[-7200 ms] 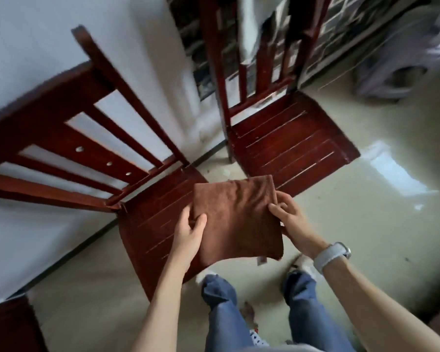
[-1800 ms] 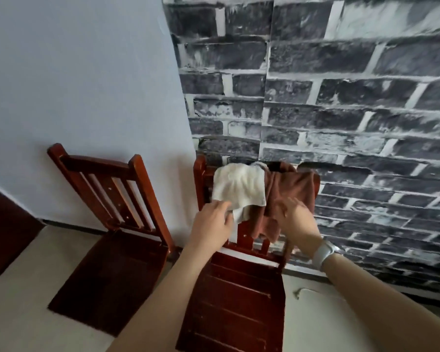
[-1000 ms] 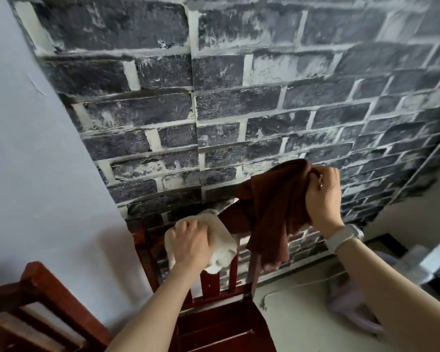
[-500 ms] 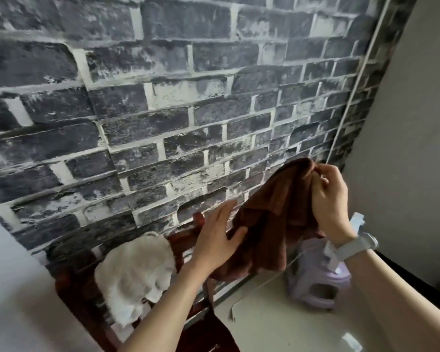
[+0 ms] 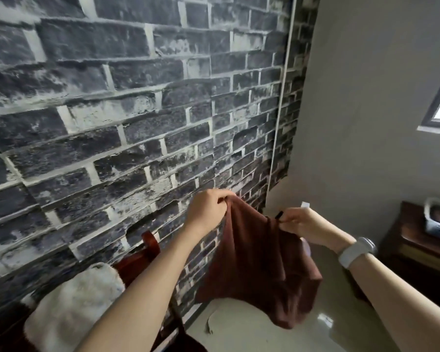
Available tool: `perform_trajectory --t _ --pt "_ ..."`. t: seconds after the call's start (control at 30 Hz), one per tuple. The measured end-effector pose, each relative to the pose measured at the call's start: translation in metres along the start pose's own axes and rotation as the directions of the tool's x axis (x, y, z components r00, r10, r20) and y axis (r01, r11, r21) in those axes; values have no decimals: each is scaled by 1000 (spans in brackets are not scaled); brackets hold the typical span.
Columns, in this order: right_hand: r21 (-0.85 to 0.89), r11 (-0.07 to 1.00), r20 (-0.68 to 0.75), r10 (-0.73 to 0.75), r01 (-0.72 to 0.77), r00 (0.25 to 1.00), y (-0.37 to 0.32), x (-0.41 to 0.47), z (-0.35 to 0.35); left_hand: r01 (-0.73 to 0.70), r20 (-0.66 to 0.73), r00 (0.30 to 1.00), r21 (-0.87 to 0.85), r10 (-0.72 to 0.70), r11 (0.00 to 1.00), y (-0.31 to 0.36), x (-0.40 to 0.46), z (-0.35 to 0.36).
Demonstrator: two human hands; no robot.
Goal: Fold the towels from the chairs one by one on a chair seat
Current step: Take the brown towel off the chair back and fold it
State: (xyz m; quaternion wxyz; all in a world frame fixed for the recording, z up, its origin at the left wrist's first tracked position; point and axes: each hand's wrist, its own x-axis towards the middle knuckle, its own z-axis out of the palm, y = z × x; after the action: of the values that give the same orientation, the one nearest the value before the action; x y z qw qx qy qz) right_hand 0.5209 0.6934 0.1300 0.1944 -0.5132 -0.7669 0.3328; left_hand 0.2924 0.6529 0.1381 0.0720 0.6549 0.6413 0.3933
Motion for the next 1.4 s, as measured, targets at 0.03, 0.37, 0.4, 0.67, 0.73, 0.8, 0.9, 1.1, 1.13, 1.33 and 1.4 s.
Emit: perform_trajectory --t 0.03,0.37,0.4,0.67,0.73,0.8,0.9,1.1,1.13,1.33,1.4 --pt "-64 997 51 38 -35 998 7 -1 3 0 87 996 15 -1 1000 0 1 0" --pt "-179 980 -101 -107 87 989 42 14 25 357 201 889 -867 -411 348 -21 -15 -25" --pt "-203 978 -115 -68 44 991 47 16 28 339 178 857 -902 -484 268 -23 -15 -29" --pt "109 990 -377 120 -84 918 60 30 41 653 435 690 -718 -578 239 -56 -48 -41" --pt "199 978 -346 10 63 938 47 34 46 762 557 635 -565 -535 317 -64 -62 -33" --pt "231 962 -336 -60 143 940 37 39 52 801 636 598 -466 -487 374 -67 -75 -24" --pt "197 963 -324 -115 186 939 30 43 61 771 616 635 -477 -466 421 -66 -90 -8" --pt "505 863 -200 95 20 975 47 37 75 752 484 582 -627 -653 205 -78 -112 11" --pt "592 806 -178 161 -25 971 50 33 76 788 512 538 -588 -670 184 -81 -117 15" --pt "778 500 140 453 -380 881 80 3 109 950 697 276 -304 -661 76 -84 -146 39" --pt "765 286 428 445 -578 787 95 -13 133 961 715 236 -271 -658 50 -83 -155 46"
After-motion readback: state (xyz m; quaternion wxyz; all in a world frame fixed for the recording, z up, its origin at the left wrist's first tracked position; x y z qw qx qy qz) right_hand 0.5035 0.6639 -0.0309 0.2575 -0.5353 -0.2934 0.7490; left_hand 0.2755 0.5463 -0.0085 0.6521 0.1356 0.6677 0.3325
